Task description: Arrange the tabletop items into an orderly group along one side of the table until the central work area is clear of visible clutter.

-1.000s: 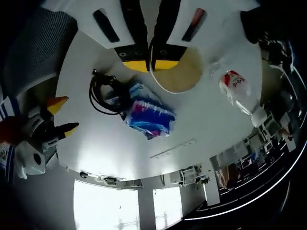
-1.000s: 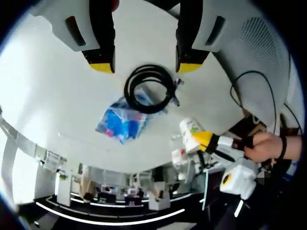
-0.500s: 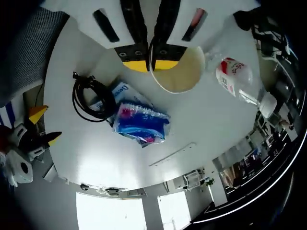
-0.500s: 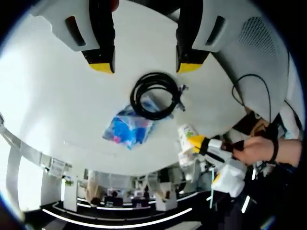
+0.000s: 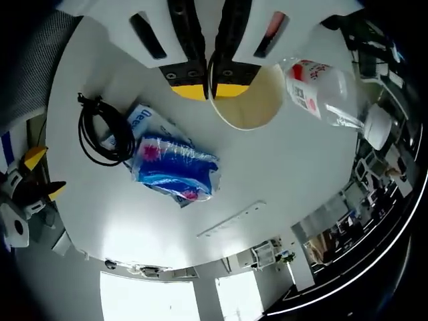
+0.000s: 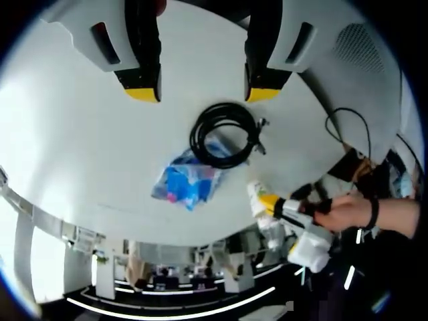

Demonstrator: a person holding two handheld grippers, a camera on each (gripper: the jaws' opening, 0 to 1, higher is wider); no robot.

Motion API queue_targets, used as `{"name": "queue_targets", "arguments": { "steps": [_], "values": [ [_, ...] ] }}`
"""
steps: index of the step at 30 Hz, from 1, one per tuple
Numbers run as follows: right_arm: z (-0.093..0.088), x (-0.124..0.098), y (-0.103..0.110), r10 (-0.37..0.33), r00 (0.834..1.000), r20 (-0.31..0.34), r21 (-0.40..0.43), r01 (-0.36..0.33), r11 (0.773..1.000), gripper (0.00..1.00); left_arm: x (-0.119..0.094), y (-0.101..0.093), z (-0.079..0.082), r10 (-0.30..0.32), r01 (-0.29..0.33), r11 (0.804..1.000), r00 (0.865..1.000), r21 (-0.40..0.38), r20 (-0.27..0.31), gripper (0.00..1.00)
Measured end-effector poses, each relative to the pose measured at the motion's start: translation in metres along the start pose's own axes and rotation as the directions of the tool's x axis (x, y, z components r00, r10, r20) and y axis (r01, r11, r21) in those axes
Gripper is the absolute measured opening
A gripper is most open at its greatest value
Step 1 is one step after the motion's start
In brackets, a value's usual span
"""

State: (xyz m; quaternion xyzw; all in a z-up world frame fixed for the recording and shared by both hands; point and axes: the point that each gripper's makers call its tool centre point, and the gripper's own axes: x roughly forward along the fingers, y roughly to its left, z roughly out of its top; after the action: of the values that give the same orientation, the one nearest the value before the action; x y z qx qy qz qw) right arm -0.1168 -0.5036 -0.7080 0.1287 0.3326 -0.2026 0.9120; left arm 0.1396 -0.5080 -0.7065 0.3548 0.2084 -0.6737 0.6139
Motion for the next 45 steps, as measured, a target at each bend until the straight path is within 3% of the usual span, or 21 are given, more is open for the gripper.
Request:
{"name": "queue_targets", "arguments": {
  "steps": [13,32,45],
  "values": [
    [-0.004,-0.004,-0.008,-0.01,1.0,-0.012,0.012,0.011,1.0,0.48,0.018,0.024,0.015,0.049,-0.049,0.999,0.999,0.002,-0.025,0.0],
    [0.002,-0.001,-0.008,-0.011,1.0,-0.01,0.014,0.011,1.0,0.48,0.03,0.031,0.015,0.055,-0.057,0.998,0.997,-0.036,-0.058,0.02],
    [0.001,0.0,-0.005,-0.007,1.0,-0.013,0.01,0.007,1.0,0.48,0.022,0.033,0.027,0.065,-0.066,0.997,0.998,-0.04,-0.023,0.09]
  ]
}}
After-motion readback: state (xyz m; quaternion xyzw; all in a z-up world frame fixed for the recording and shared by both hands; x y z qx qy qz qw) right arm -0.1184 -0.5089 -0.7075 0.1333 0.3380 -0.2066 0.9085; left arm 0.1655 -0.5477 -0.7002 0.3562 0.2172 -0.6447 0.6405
